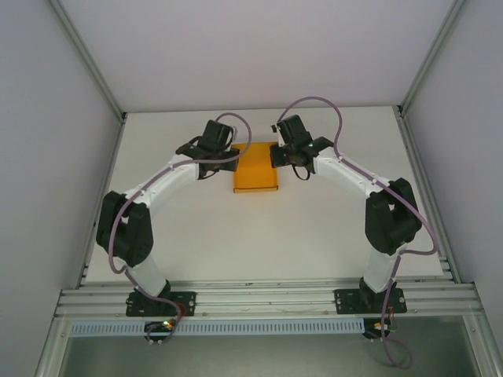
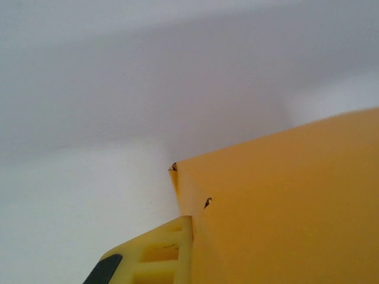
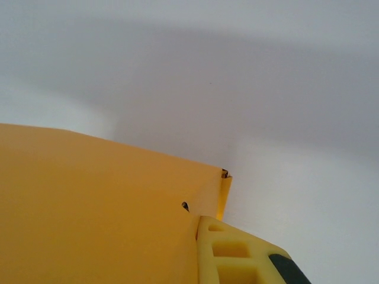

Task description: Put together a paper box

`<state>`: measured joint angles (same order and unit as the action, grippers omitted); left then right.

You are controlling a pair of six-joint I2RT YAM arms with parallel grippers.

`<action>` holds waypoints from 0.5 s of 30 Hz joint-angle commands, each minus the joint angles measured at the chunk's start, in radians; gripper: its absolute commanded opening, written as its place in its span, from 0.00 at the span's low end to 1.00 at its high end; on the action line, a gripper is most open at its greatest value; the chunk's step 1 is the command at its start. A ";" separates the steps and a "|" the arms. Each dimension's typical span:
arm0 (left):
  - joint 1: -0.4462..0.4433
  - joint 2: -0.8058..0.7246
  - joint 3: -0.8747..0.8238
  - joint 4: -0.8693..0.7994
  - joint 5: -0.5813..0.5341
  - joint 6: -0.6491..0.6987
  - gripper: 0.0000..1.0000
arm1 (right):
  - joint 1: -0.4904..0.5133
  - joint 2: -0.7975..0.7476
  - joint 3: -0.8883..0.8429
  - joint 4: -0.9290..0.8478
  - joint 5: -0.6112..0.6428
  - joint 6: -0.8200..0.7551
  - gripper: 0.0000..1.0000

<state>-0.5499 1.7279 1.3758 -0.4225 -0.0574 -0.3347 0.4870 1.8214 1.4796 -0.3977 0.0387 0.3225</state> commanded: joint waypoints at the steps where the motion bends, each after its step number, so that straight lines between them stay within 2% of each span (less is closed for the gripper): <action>1: 0.009 0.032 0.012 0.023 -0.033 -0.283 0.00 | 0.019 0.014 0.046 0.088 0.021 0.224 0.00; 5: 0.008 0.057 -0.002 0.097 0.032 -0.331 0.00 | 0.035 0.030 0.044 0.103 0.034 0.247 0.00; 15: -0.011 0.017 -0.128 0.208 0.016 -0.263 0.00 | 0.053 0.037 -0.083 0.220 0.118 0.276 0.00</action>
<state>-0.5560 1.7786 1.2945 -0.2630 -0.0647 -0.5831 0.5285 1.8713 1.4239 -0.2821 0.1478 0.5350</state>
